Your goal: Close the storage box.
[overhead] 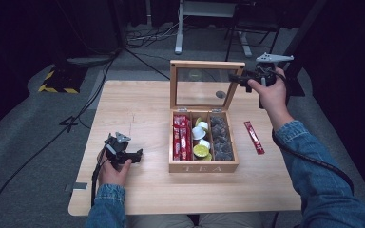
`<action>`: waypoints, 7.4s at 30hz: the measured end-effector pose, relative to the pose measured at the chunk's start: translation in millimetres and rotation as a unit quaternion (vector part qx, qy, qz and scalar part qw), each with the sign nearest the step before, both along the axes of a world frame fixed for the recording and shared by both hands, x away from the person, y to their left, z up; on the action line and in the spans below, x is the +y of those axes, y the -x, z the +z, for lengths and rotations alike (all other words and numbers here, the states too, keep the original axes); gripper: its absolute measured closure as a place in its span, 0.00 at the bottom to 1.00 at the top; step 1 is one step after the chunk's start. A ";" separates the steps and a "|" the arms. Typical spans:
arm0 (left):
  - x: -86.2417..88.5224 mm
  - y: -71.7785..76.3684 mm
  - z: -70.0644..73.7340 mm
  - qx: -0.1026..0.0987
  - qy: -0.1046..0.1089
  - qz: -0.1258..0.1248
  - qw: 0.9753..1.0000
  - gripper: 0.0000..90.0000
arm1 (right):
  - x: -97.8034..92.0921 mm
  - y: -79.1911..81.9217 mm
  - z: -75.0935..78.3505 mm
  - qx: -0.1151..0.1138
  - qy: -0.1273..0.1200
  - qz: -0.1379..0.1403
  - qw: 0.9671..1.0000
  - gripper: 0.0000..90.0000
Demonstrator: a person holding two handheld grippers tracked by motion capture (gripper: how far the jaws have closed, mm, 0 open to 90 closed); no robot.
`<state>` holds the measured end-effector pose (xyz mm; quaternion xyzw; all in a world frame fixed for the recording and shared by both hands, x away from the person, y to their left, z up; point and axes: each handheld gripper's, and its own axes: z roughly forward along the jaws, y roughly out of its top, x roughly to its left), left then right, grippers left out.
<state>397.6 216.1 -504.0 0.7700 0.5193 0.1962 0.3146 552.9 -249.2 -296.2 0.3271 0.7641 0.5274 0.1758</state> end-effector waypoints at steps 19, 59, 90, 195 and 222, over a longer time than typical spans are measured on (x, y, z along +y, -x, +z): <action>-0.2 0.1 0.0 0.000 0.001 0.000 1.000 0.14 | 0.0 42.0 2.7 -0.005 0.017 0.021 1.000 0.52; -0.9 -1.0 -0.1 0.002 0.003 -0.001 1.000 0.14 | -1.0 119.8 -29.6 -0.009 0.122 0.061 0.991 0.45; -0.9 -1.0 -0.1 0.002 0.002 -0.002 1.000 0.14 | -1.5 163.8 -72.2 -0.031 0.175 0.076 0.981 0.34; 4.0 4.2 -0.4 0.000 0.002 -0.014 1.000 0.14 | -142.8 72.8 -135.2 0.097 0.129 -0.104 0.982 0.33; 4.4 3.6 -0.2 0.001 0.001 -0.017 1.000 0.14 | -164.3 67.8 -193.0 0.111 0.117 -0.130 0.978 0.32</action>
